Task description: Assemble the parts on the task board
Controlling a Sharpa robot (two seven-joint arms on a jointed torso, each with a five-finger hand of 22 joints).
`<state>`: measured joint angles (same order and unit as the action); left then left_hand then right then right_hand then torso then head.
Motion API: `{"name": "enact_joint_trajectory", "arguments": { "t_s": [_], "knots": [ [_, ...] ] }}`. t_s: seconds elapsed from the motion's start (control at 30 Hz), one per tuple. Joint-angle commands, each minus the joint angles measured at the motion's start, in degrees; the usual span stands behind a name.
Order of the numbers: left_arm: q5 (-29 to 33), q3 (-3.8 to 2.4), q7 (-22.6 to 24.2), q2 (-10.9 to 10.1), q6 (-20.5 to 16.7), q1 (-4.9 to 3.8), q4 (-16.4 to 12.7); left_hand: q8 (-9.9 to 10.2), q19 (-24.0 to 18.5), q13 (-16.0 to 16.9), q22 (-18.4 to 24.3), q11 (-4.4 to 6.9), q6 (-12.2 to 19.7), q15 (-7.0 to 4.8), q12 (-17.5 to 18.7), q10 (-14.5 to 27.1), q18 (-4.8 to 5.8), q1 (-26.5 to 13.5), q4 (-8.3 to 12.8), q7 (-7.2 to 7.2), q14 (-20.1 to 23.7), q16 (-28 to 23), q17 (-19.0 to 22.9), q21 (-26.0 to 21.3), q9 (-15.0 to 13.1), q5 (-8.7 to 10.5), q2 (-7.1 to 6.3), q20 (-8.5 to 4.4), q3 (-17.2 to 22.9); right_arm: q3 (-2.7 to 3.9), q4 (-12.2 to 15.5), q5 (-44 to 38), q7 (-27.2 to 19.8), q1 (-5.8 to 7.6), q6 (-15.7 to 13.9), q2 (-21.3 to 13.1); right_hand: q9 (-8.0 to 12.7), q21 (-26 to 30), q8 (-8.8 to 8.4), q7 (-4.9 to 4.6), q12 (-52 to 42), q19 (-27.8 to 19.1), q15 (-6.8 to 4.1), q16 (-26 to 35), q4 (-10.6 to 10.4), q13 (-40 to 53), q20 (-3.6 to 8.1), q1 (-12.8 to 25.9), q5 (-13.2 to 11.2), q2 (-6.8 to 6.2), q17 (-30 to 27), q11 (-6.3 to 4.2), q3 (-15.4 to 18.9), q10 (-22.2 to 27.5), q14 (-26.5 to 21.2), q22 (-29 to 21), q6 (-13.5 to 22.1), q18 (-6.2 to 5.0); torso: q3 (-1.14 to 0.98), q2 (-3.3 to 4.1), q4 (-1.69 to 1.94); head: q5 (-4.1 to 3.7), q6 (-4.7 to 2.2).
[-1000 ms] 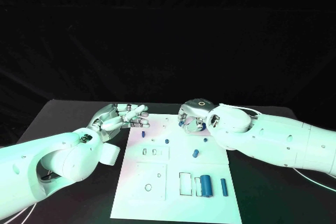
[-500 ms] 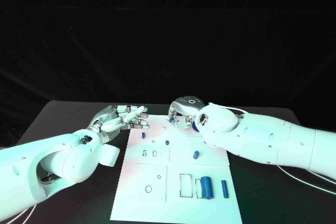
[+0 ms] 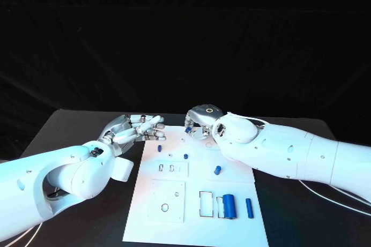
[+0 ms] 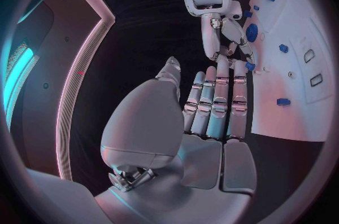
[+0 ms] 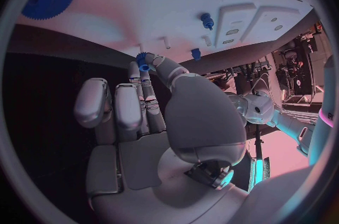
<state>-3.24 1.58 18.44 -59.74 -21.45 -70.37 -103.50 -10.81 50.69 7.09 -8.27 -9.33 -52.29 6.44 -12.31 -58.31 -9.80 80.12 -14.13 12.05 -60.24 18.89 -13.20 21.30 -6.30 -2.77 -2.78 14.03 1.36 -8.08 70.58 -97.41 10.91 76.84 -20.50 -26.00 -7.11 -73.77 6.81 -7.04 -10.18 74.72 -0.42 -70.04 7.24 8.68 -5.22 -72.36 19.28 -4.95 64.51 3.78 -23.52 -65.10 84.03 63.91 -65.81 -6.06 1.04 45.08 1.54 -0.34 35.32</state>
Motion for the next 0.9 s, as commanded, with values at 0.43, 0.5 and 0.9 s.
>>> {"name": "enact_joint_trajectory", "arguments": {
  "t_s": [0.43,0.5,0.9],
  "knots": [
    [0.21,-0.06,0.22,0.09,0.56,-0.19,-0.23,0.46,-0.27,-0.07,0.11,-0.03,0.11,0.12,0.28,0.34,-0.69,0.00,0.11,0.57,0.29,-0.36,-0.14,-0.30,0.09,-0.05,0.59,0.21,-0.24,0.01,-1.86,-0.96,0.40,-0.27,0.76,1.53,-0.13,-0.20,-0.19,-0.38,0.32,0.14,-0.17,-0.28,-0.05,-0.19,-0.22,-0.10,-0.30,-0.59,0.08,0.33,-0.54,0.08,1.80,0.13,0.30,0.67,0.00,0.09,0.02,0.26,0.33],
    [0.21,-0.06,0.22,0.09,0.58,-0.20,-0.24,0.46,-0.27,-0.07,0.11,-0.03,0.11,0.12,0.28,0.34,-0.69,0.00,0.11,0.57,0.29,-0.36,-0.14,-0.30,0.09,-0.05,0.59,0.21,-0.24,0.01,-2.23,-0.96,0.36,-0.31,0.70,1.76,-0.15,-0.17,-0.22,-0.40,0.36,0.10,-0.15,-0.29,-0.08,-0.21,-0.24,-0.09,-0.38,-0.63,0.07,0.35,-0.59,0.12,1.78,0.10,0.36,0.66,-0.01,0.06,0.00,0.29,0.38],
    [0.21,-0.07,0.22,0.25,0.65,-0.27,-0.18,0.46,-0.27,-0.07,0.11,-0.03,0.11,0.12,0.28,0.34,-0.69,0.00,0.11,0.57,0.29,-0.36,-0.14,-0.30,0.09,-0.05,0.59,0.21,-0.24,0.01,-3.79,-0.93,0.09,-0.46,1.51,2.89,-0.17,-0.14,-0.26,-0.44,0.38,0.03,-0.13,-0.31,-0.13,-0.24,-0.26,-0.07,-0.49,-0.70,0.06,0.38,-0.64,0.15,1.76,0.05,0.40,0.64,0.03,0.10,-0.02,0.42,0.68]
  ]
}}
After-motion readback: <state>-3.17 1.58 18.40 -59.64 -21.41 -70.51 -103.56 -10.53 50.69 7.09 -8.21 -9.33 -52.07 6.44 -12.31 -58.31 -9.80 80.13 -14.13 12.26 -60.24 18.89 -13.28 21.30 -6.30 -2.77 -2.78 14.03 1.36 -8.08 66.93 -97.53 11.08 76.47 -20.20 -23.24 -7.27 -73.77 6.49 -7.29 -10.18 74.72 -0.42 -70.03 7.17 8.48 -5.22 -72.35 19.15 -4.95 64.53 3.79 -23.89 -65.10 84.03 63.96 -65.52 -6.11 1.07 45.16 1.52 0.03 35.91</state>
